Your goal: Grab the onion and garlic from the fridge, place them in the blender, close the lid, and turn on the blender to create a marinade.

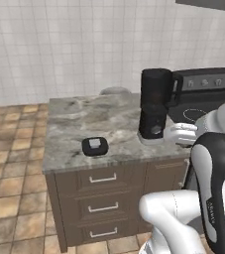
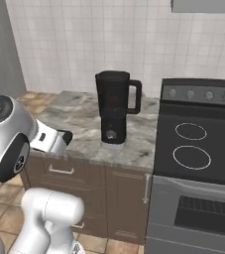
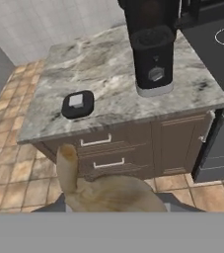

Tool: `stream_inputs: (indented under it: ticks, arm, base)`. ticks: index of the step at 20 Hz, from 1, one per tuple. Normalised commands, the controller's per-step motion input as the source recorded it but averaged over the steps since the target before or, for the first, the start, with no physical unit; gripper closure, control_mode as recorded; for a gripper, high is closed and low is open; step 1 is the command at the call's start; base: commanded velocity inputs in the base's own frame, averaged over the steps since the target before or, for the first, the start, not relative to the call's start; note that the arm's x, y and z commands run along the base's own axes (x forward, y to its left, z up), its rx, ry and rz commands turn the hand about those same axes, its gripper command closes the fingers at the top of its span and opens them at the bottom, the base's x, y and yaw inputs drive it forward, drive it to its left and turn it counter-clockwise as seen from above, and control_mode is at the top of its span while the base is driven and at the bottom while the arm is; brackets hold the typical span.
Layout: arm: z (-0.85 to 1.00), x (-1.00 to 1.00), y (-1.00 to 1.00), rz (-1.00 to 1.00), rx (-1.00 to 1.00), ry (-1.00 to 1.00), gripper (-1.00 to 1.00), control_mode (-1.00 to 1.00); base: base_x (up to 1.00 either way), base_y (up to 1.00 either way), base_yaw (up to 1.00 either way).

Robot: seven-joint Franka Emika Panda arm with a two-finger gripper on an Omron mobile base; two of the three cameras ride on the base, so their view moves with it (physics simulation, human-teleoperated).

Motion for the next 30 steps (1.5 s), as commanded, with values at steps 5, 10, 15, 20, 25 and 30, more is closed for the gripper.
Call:
stream_inputs:
  ticks: [5,10,15,20,25,30]
  arm:
    - [0.0,0.0,0.0,0.0,0.0,0.0,1.0,1.0]
    - [0.0,0.0,0.0,0.0,0.0,0.0,1.0,1.0]
    - [0.0,0.0,0.0,0.0,0.0,0.0,1.0,1.0]
    - [0.0,0.0,0.0,0.0,0.0,0.0,1.0,1.0]
    - [0.0,0.0,0.0,0.0,0.0,0.0,1.0,1.0]
    - [0.0,0.0,0.0,0.0,0.0,0.0,1.0,1.0]
  base:
    - [0.63,0.4,-0.23]
    - [0.31,0.86,-0.09]
    - [0.24,0.55,-0.12]
    - [0.34,0.25,-0.26]
    - [0.47,0.33,-0.18]
    - [0.16,0.32,-0.02]
